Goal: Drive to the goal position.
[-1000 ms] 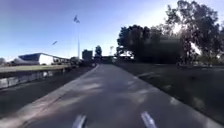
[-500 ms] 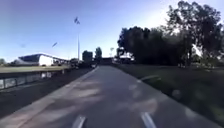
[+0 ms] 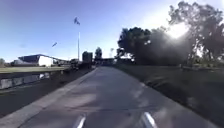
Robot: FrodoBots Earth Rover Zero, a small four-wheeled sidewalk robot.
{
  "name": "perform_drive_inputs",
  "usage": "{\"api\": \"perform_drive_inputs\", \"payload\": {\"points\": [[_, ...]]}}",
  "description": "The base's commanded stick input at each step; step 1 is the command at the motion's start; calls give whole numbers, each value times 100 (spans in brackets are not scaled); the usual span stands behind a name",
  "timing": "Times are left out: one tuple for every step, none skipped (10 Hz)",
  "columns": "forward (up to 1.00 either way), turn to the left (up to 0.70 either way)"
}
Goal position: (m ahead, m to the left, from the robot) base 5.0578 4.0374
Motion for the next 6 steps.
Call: {"api": "perform_drive_inputs", "payload": {"points": [[98,0],[98,0],[98,0],[98,0],[98,0],[98,0]]}}
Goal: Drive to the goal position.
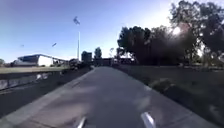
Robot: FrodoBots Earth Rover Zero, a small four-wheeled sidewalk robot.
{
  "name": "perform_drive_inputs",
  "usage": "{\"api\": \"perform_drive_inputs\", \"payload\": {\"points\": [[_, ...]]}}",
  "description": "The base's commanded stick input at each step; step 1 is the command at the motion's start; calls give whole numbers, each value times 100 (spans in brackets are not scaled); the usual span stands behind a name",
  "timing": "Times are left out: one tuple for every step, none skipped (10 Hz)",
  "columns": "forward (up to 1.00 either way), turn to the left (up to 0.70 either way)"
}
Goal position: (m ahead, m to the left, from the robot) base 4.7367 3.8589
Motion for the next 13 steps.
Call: {"api": "perform_drive_inputs", "payload": {"points": [[98,0],[98,0],[98,0],[98,0],[98,0],[98,0],[98,0],[98,0],[98,0],[98,0],[98,0],[98,0],[98,0]]}}
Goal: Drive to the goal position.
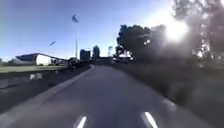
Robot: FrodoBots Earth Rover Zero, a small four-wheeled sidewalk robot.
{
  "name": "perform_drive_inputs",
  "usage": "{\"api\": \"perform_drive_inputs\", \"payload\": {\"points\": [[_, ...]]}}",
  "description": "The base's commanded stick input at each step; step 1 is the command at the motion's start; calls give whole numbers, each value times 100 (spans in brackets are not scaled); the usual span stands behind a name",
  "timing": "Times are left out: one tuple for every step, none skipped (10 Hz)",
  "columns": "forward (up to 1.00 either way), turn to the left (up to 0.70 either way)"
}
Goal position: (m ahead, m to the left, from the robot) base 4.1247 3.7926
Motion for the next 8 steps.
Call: {"api": "perform_drive_inputs", "payload": {"points": [[98,0],[98,0],[98,0],[98,0],[98,0],[98,0],[98,0],[98,2]]}}
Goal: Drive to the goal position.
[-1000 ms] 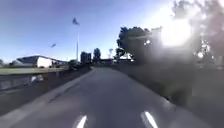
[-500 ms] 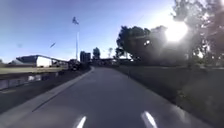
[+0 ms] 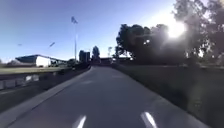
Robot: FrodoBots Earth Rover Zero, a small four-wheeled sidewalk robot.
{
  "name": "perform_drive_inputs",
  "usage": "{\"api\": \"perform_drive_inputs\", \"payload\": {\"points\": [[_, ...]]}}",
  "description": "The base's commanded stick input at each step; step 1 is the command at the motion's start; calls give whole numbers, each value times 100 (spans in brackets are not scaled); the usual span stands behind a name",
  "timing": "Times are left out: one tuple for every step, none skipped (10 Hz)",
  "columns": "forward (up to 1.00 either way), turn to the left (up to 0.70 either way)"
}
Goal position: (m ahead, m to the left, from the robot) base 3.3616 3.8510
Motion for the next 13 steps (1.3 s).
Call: {"api": "perform_drive_inputs", "payload": {"points": [[98,3],[98,4],[98,4],[98,4],[98,5],[98,12],[98,27],[98,34],[98,20],[98,1],[98,0],[98,0],[98,0]]}}
